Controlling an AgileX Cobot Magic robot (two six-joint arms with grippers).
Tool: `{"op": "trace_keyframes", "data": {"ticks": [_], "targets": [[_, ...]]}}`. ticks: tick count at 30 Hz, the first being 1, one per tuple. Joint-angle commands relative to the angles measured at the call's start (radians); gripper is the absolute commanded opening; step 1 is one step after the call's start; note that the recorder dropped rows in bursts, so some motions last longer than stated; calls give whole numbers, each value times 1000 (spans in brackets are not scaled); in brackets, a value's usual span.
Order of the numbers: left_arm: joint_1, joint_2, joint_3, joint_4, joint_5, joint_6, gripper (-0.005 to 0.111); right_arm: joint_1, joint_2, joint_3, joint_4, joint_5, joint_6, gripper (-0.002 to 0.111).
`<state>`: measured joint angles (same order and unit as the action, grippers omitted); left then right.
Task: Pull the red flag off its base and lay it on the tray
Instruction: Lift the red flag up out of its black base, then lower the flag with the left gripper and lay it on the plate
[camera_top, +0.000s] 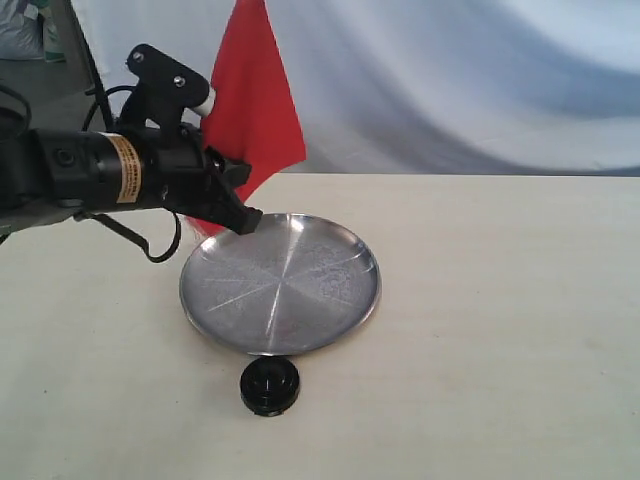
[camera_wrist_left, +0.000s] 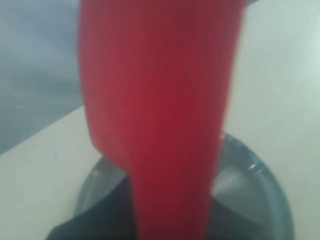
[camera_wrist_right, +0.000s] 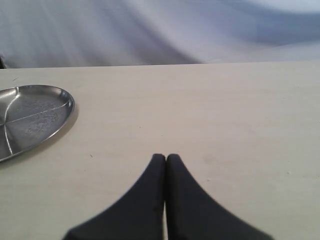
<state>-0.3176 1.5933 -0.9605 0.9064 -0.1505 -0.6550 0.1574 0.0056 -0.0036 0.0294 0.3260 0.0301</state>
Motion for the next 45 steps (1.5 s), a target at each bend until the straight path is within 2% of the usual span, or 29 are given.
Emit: {"op": "trace_keyframes", "data": {"ticks": [1,8,16,24,27,33,35,37,41,45], "targets": [[-11,93,-67,88,108,4,0,2,-6,4,-1,-5,2,0],[-43,295,-159,223,249,4,0,2,-6,4,-1,-5,2,0],[-43,447,-216,226,244,12,0,2,-6,4,-1,-5,2,0],[-43,505,-226,226,244,81,1,2,-6,4,-1,-5,2,0],[-43,505,-226,226,244,81,8,2,-6,4,-1,-5,2,0],[-43,505,-226,226,244,81,46,2,-6,4,-1,-5,2,0],[-43,505,-226,226,244,81,54,2,-6,4,-1,-5,2,0],[-43,505,-226,226,244,72,58,2,-6,4,-1,-5,2,0],[-43,495,-226,213,251,14,59,2,-6,4,-1,-5,2,0],[-43,438,-226,154,336,-6,59,2,-6,4,-1,-5,2,0]]}}
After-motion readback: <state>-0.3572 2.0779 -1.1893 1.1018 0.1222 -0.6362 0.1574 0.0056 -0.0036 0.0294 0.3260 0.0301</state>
